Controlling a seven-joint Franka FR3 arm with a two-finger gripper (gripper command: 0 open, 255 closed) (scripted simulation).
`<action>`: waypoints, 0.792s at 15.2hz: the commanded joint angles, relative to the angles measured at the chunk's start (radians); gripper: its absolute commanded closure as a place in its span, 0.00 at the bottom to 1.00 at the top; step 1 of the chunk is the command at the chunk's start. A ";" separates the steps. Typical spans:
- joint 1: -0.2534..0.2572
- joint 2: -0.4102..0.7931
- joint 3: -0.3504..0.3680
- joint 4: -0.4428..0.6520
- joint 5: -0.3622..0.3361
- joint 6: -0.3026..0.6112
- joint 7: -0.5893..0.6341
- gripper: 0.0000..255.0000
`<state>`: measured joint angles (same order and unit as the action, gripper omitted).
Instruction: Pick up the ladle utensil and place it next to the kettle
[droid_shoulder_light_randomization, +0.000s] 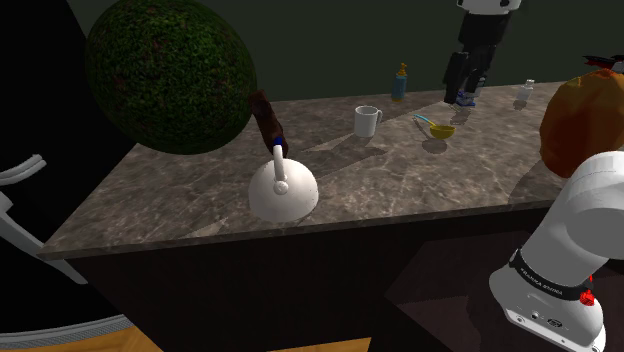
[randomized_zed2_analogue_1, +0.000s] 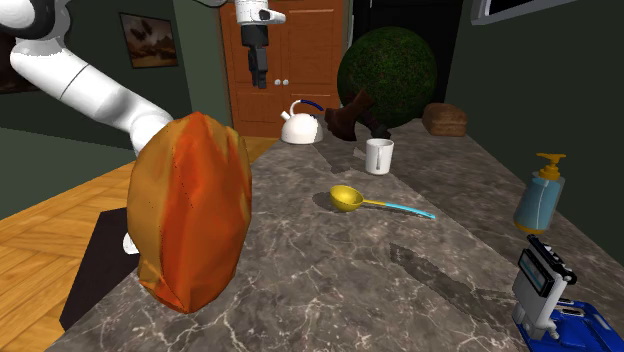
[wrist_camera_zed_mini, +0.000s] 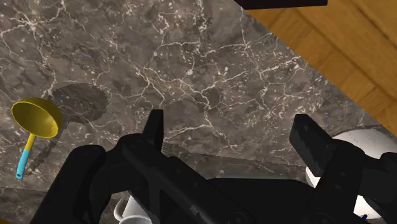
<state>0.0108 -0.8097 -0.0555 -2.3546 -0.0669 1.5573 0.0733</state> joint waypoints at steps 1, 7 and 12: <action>0.000 0.000 0.000 0.000 0.000 0.000 0.000 0.00; -0.050 0.145 -0.109 0.015 -0.024 0.130 -0.033 0.00; -0.081 0.285 -0.201 0.054 -0.021 0.228 -0.067 0.00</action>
<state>-0.0650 -0.5652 -0.2349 -2.3140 -0.0894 1.7594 0.0161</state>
